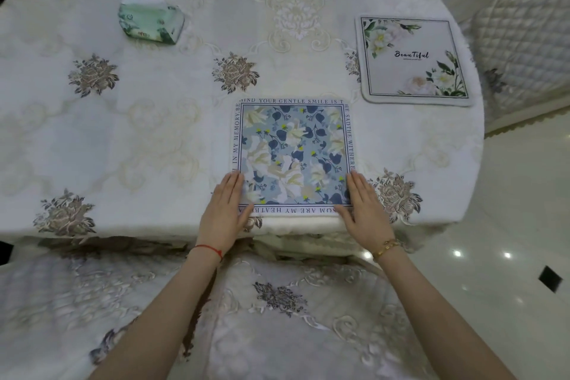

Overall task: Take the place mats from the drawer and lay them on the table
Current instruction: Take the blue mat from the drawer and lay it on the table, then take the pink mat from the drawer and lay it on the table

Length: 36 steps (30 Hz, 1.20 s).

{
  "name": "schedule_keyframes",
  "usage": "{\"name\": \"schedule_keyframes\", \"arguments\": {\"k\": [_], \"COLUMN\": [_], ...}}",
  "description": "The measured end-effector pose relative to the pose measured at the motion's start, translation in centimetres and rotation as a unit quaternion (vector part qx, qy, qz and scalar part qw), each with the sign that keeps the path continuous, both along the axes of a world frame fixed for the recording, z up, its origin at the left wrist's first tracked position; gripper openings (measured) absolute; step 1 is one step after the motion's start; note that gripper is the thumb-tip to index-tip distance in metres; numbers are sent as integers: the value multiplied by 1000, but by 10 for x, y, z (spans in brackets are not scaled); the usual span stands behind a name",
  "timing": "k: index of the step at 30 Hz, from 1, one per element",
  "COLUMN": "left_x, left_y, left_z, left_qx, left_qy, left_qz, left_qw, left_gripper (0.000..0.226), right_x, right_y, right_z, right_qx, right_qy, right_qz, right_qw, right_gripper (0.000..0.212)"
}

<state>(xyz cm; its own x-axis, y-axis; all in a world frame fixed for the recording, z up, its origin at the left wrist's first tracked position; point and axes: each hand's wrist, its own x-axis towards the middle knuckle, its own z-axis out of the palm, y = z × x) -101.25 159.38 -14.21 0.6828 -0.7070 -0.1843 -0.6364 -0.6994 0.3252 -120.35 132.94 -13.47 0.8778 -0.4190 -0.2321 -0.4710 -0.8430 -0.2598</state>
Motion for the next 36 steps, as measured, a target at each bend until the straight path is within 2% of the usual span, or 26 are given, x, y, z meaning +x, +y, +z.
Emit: {"name": "schedule_keyframes", "arguments": {"k": [5,13,18,21,27,33,36], "left_x": [-10,-42,-83,-119,-222,-343,-395], "left_y": [20,15,-15,-42,-111,-186,-222], "left_z": [13,58,88,103,129,138,142], "left_qx": [-25,-83,-112,-128,-143,-159,-168], "left_qy": [15,-9,-32,-37,-31,0,19], "left_qz": [12,-10,-54,-91,-183,-225,-239], "left_qw": [1000,996,992,987,972,961,956], "left_gripper": [64,42,34,31,29,18,22], "right_x": [-19,-82,-153,-205,-328,-467,-521], "right_y": [0,11,8,6,-3,-32,-55], "right_z": [10,54,79,91,105,118,126], "right_qx": [-10,-29,-27,-42,-52,-47,-59], "right_qy": [8,-98,-154,-184,-211,-192,-188], "right_qz": [-26,-107,-149,-193,-277,-341,-370], "right_qw": [1000,989,976,963,936,919,908], "right_gripper": [65,39,36,29,30,32,32]}}
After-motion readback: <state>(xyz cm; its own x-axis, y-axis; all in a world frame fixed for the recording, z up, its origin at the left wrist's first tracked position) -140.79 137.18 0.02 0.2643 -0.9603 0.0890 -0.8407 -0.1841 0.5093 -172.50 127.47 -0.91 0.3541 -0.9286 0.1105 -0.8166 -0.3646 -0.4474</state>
